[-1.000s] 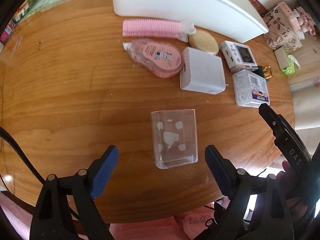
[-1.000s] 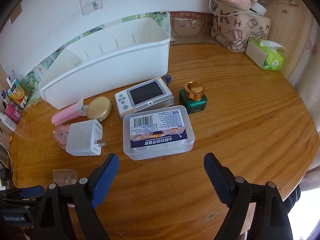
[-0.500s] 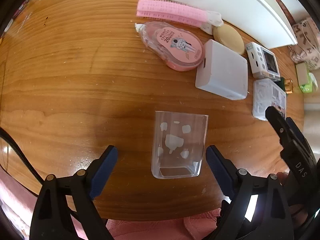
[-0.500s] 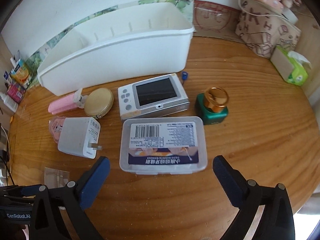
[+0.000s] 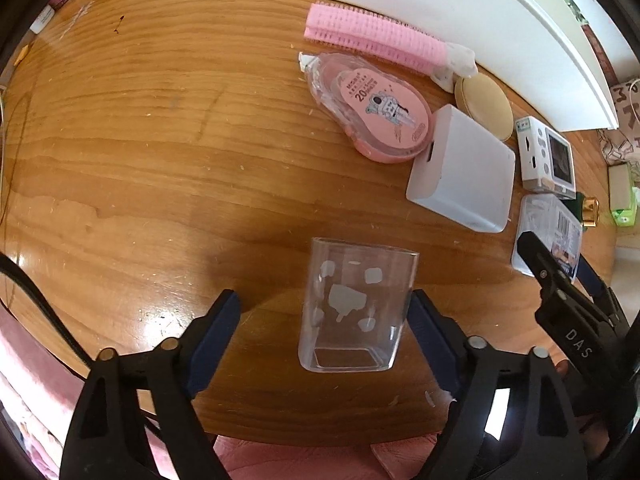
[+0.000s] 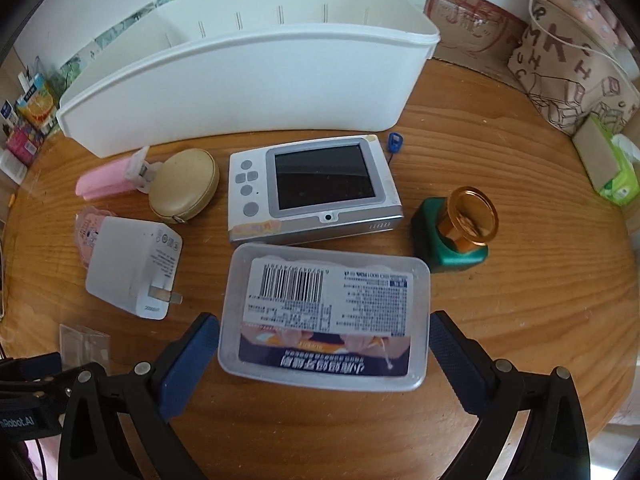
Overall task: Organize rigid objects
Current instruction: 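Grasp the clear square box with the left tool while the right tool grasps the barcode box, then lift both held clear boxes up over the white bin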
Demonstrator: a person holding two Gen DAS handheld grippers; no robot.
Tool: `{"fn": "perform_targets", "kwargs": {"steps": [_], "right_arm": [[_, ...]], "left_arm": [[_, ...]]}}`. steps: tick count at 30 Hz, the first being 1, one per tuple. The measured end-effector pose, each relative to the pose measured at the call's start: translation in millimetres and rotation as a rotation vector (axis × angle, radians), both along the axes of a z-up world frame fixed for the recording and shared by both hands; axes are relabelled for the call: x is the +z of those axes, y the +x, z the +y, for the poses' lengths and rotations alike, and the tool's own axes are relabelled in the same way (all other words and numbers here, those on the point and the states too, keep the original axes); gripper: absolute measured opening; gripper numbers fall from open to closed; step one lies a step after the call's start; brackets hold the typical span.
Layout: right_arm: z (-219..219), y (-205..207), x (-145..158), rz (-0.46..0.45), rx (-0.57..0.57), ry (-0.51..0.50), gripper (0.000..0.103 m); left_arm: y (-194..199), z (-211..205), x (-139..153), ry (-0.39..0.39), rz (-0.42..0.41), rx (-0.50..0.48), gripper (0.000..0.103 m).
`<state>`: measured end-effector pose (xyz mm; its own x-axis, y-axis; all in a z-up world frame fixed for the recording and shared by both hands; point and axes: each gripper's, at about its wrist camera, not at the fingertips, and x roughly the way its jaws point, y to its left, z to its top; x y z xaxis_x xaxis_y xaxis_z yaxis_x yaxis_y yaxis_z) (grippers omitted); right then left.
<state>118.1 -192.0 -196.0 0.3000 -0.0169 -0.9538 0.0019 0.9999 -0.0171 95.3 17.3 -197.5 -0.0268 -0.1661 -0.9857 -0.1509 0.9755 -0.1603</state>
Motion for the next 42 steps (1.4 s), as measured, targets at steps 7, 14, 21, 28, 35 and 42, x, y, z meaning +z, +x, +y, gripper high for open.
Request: {"fn": "perform_targets", "kwargs": {"steps": [7, 14, 21, 28, 35, 42], "right_arm": [[3, 16, -4, 0.029, 0.031, -0.021, 0.093], [3, 21, -3, 0.036, 0.048, -0.023, 0.093], [6, 14, -4, 0.039, 0.039, -0.017, 0.093], [10, -3, -5, 0.046, 0.016, -0.016, 0.093], [26, -24, 3, 0.015, -0.014, -0.021, 0.093], [34, -37, 20, -0.043, -0.050, -0.030, 0.093]], "left_arm": [[9, -12, 3, -0.010, -0.011, 0.003, 0.060], [13, -18, 5, -0.010, -0.015, 0.025, 0.054], [2, -14, 4, -0.022, -0.019, 0.022, 0.054], [-6, -2, 5, -0.025, -0.017, 0.008, 0.053], [-15, 17, 10, -0.030, -0.049, -0.020, 0.053], [-13, 40, 25, -0.022, -0.108, -0.062, 0.053]]}}
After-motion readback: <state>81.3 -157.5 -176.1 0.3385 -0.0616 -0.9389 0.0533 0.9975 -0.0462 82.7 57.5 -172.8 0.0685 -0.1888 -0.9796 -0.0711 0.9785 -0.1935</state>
